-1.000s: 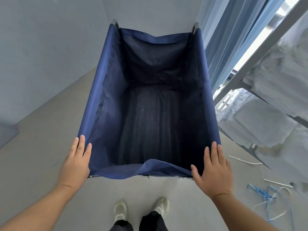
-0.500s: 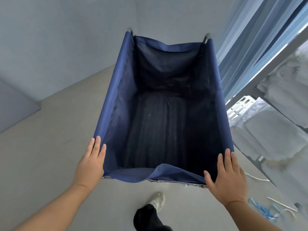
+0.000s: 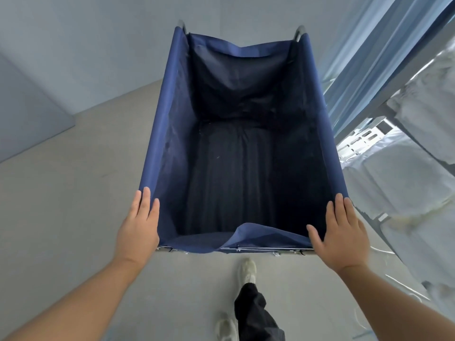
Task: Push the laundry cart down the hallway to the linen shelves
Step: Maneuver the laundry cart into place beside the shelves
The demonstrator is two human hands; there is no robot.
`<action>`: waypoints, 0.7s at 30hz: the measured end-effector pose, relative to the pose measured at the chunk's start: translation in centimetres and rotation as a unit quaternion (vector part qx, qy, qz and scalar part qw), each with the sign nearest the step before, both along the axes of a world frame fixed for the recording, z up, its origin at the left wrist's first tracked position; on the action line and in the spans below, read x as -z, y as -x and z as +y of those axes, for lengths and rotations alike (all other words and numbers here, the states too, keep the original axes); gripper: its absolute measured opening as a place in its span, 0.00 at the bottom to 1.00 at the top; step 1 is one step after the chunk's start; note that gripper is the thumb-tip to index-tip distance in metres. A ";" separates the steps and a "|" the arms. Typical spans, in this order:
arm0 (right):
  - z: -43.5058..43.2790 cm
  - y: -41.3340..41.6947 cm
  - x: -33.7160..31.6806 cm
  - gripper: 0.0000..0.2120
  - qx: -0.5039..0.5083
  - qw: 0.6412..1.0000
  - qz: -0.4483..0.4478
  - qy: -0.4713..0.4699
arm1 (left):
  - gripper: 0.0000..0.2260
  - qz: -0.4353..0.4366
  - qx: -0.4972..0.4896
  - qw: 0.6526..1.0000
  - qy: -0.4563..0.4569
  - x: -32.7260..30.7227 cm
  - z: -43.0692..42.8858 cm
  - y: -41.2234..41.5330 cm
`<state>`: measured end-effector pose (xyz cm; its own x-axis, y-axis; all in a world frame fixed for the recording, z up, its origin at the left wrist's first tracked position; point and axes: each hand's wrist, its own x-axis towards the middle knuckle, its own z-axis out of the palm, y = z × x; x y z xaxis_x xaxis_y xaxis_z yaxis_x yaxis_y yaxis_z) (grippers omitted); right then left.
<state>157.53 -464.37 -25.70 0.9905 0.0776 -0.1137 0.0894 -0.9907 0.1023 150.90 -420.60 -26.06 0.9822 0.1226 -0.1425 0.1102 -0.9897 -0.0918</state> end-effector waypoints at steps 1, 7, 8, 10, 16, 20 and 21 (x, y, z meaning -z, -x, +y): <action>-0.4 0.3 0.0 0.39 -0.003 1.000 0.002 0.001 | 0.31 -0.005 -0.009 1.000 0.009 0.0 -0.5 0.7; -2.5 1.4 -0.2 0.39 -0.019 1.000 0.014 -0.003 | 0.27 0.021 -0.023 0.999 0.010 -0.4 -3.1 3.7; -2.9 1.4 -0.2 0.39 -0.021 1.000 0.016 -0.003 | 0.25 0.026 -0.016 1.000 -0.008 -0.3 -3.5 4.0; -3.8 1.3 -0.3 0.39 -0.027 0.999 0.019 0.001 | 0.24 0.031 -0.008 0.999 -0.030 -0.3 -4.3 4.4; -6.8 -0.2 -0.2 0.39 -0.046 0.999 0.028 0.006 | 0.30 0.021 -0.070 0.997 0.032 -1.0 -8.3 4.4; -9.0 -1.9 -0.2 0.39 -0.070 0.997 0.032 0.011 | 0.33 -0.004 -0.091 0.995 0.035 -0.8 -10.6 4.1; -9.4 -2.4 -0.2 0.40 -0.076 0.997 0.033 0.011 | 0.34 -0.008 -0.096 0.995 0.035 -0.7 -11.2 4.0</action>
<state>159.95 -473.77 -25.47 0.9580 0.2224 -0.1809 0.2450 -0.9629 0.1134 146.90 -431.75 -25.33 0.9435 0.2994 -0.1422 0.2996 -0.9538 -0.0210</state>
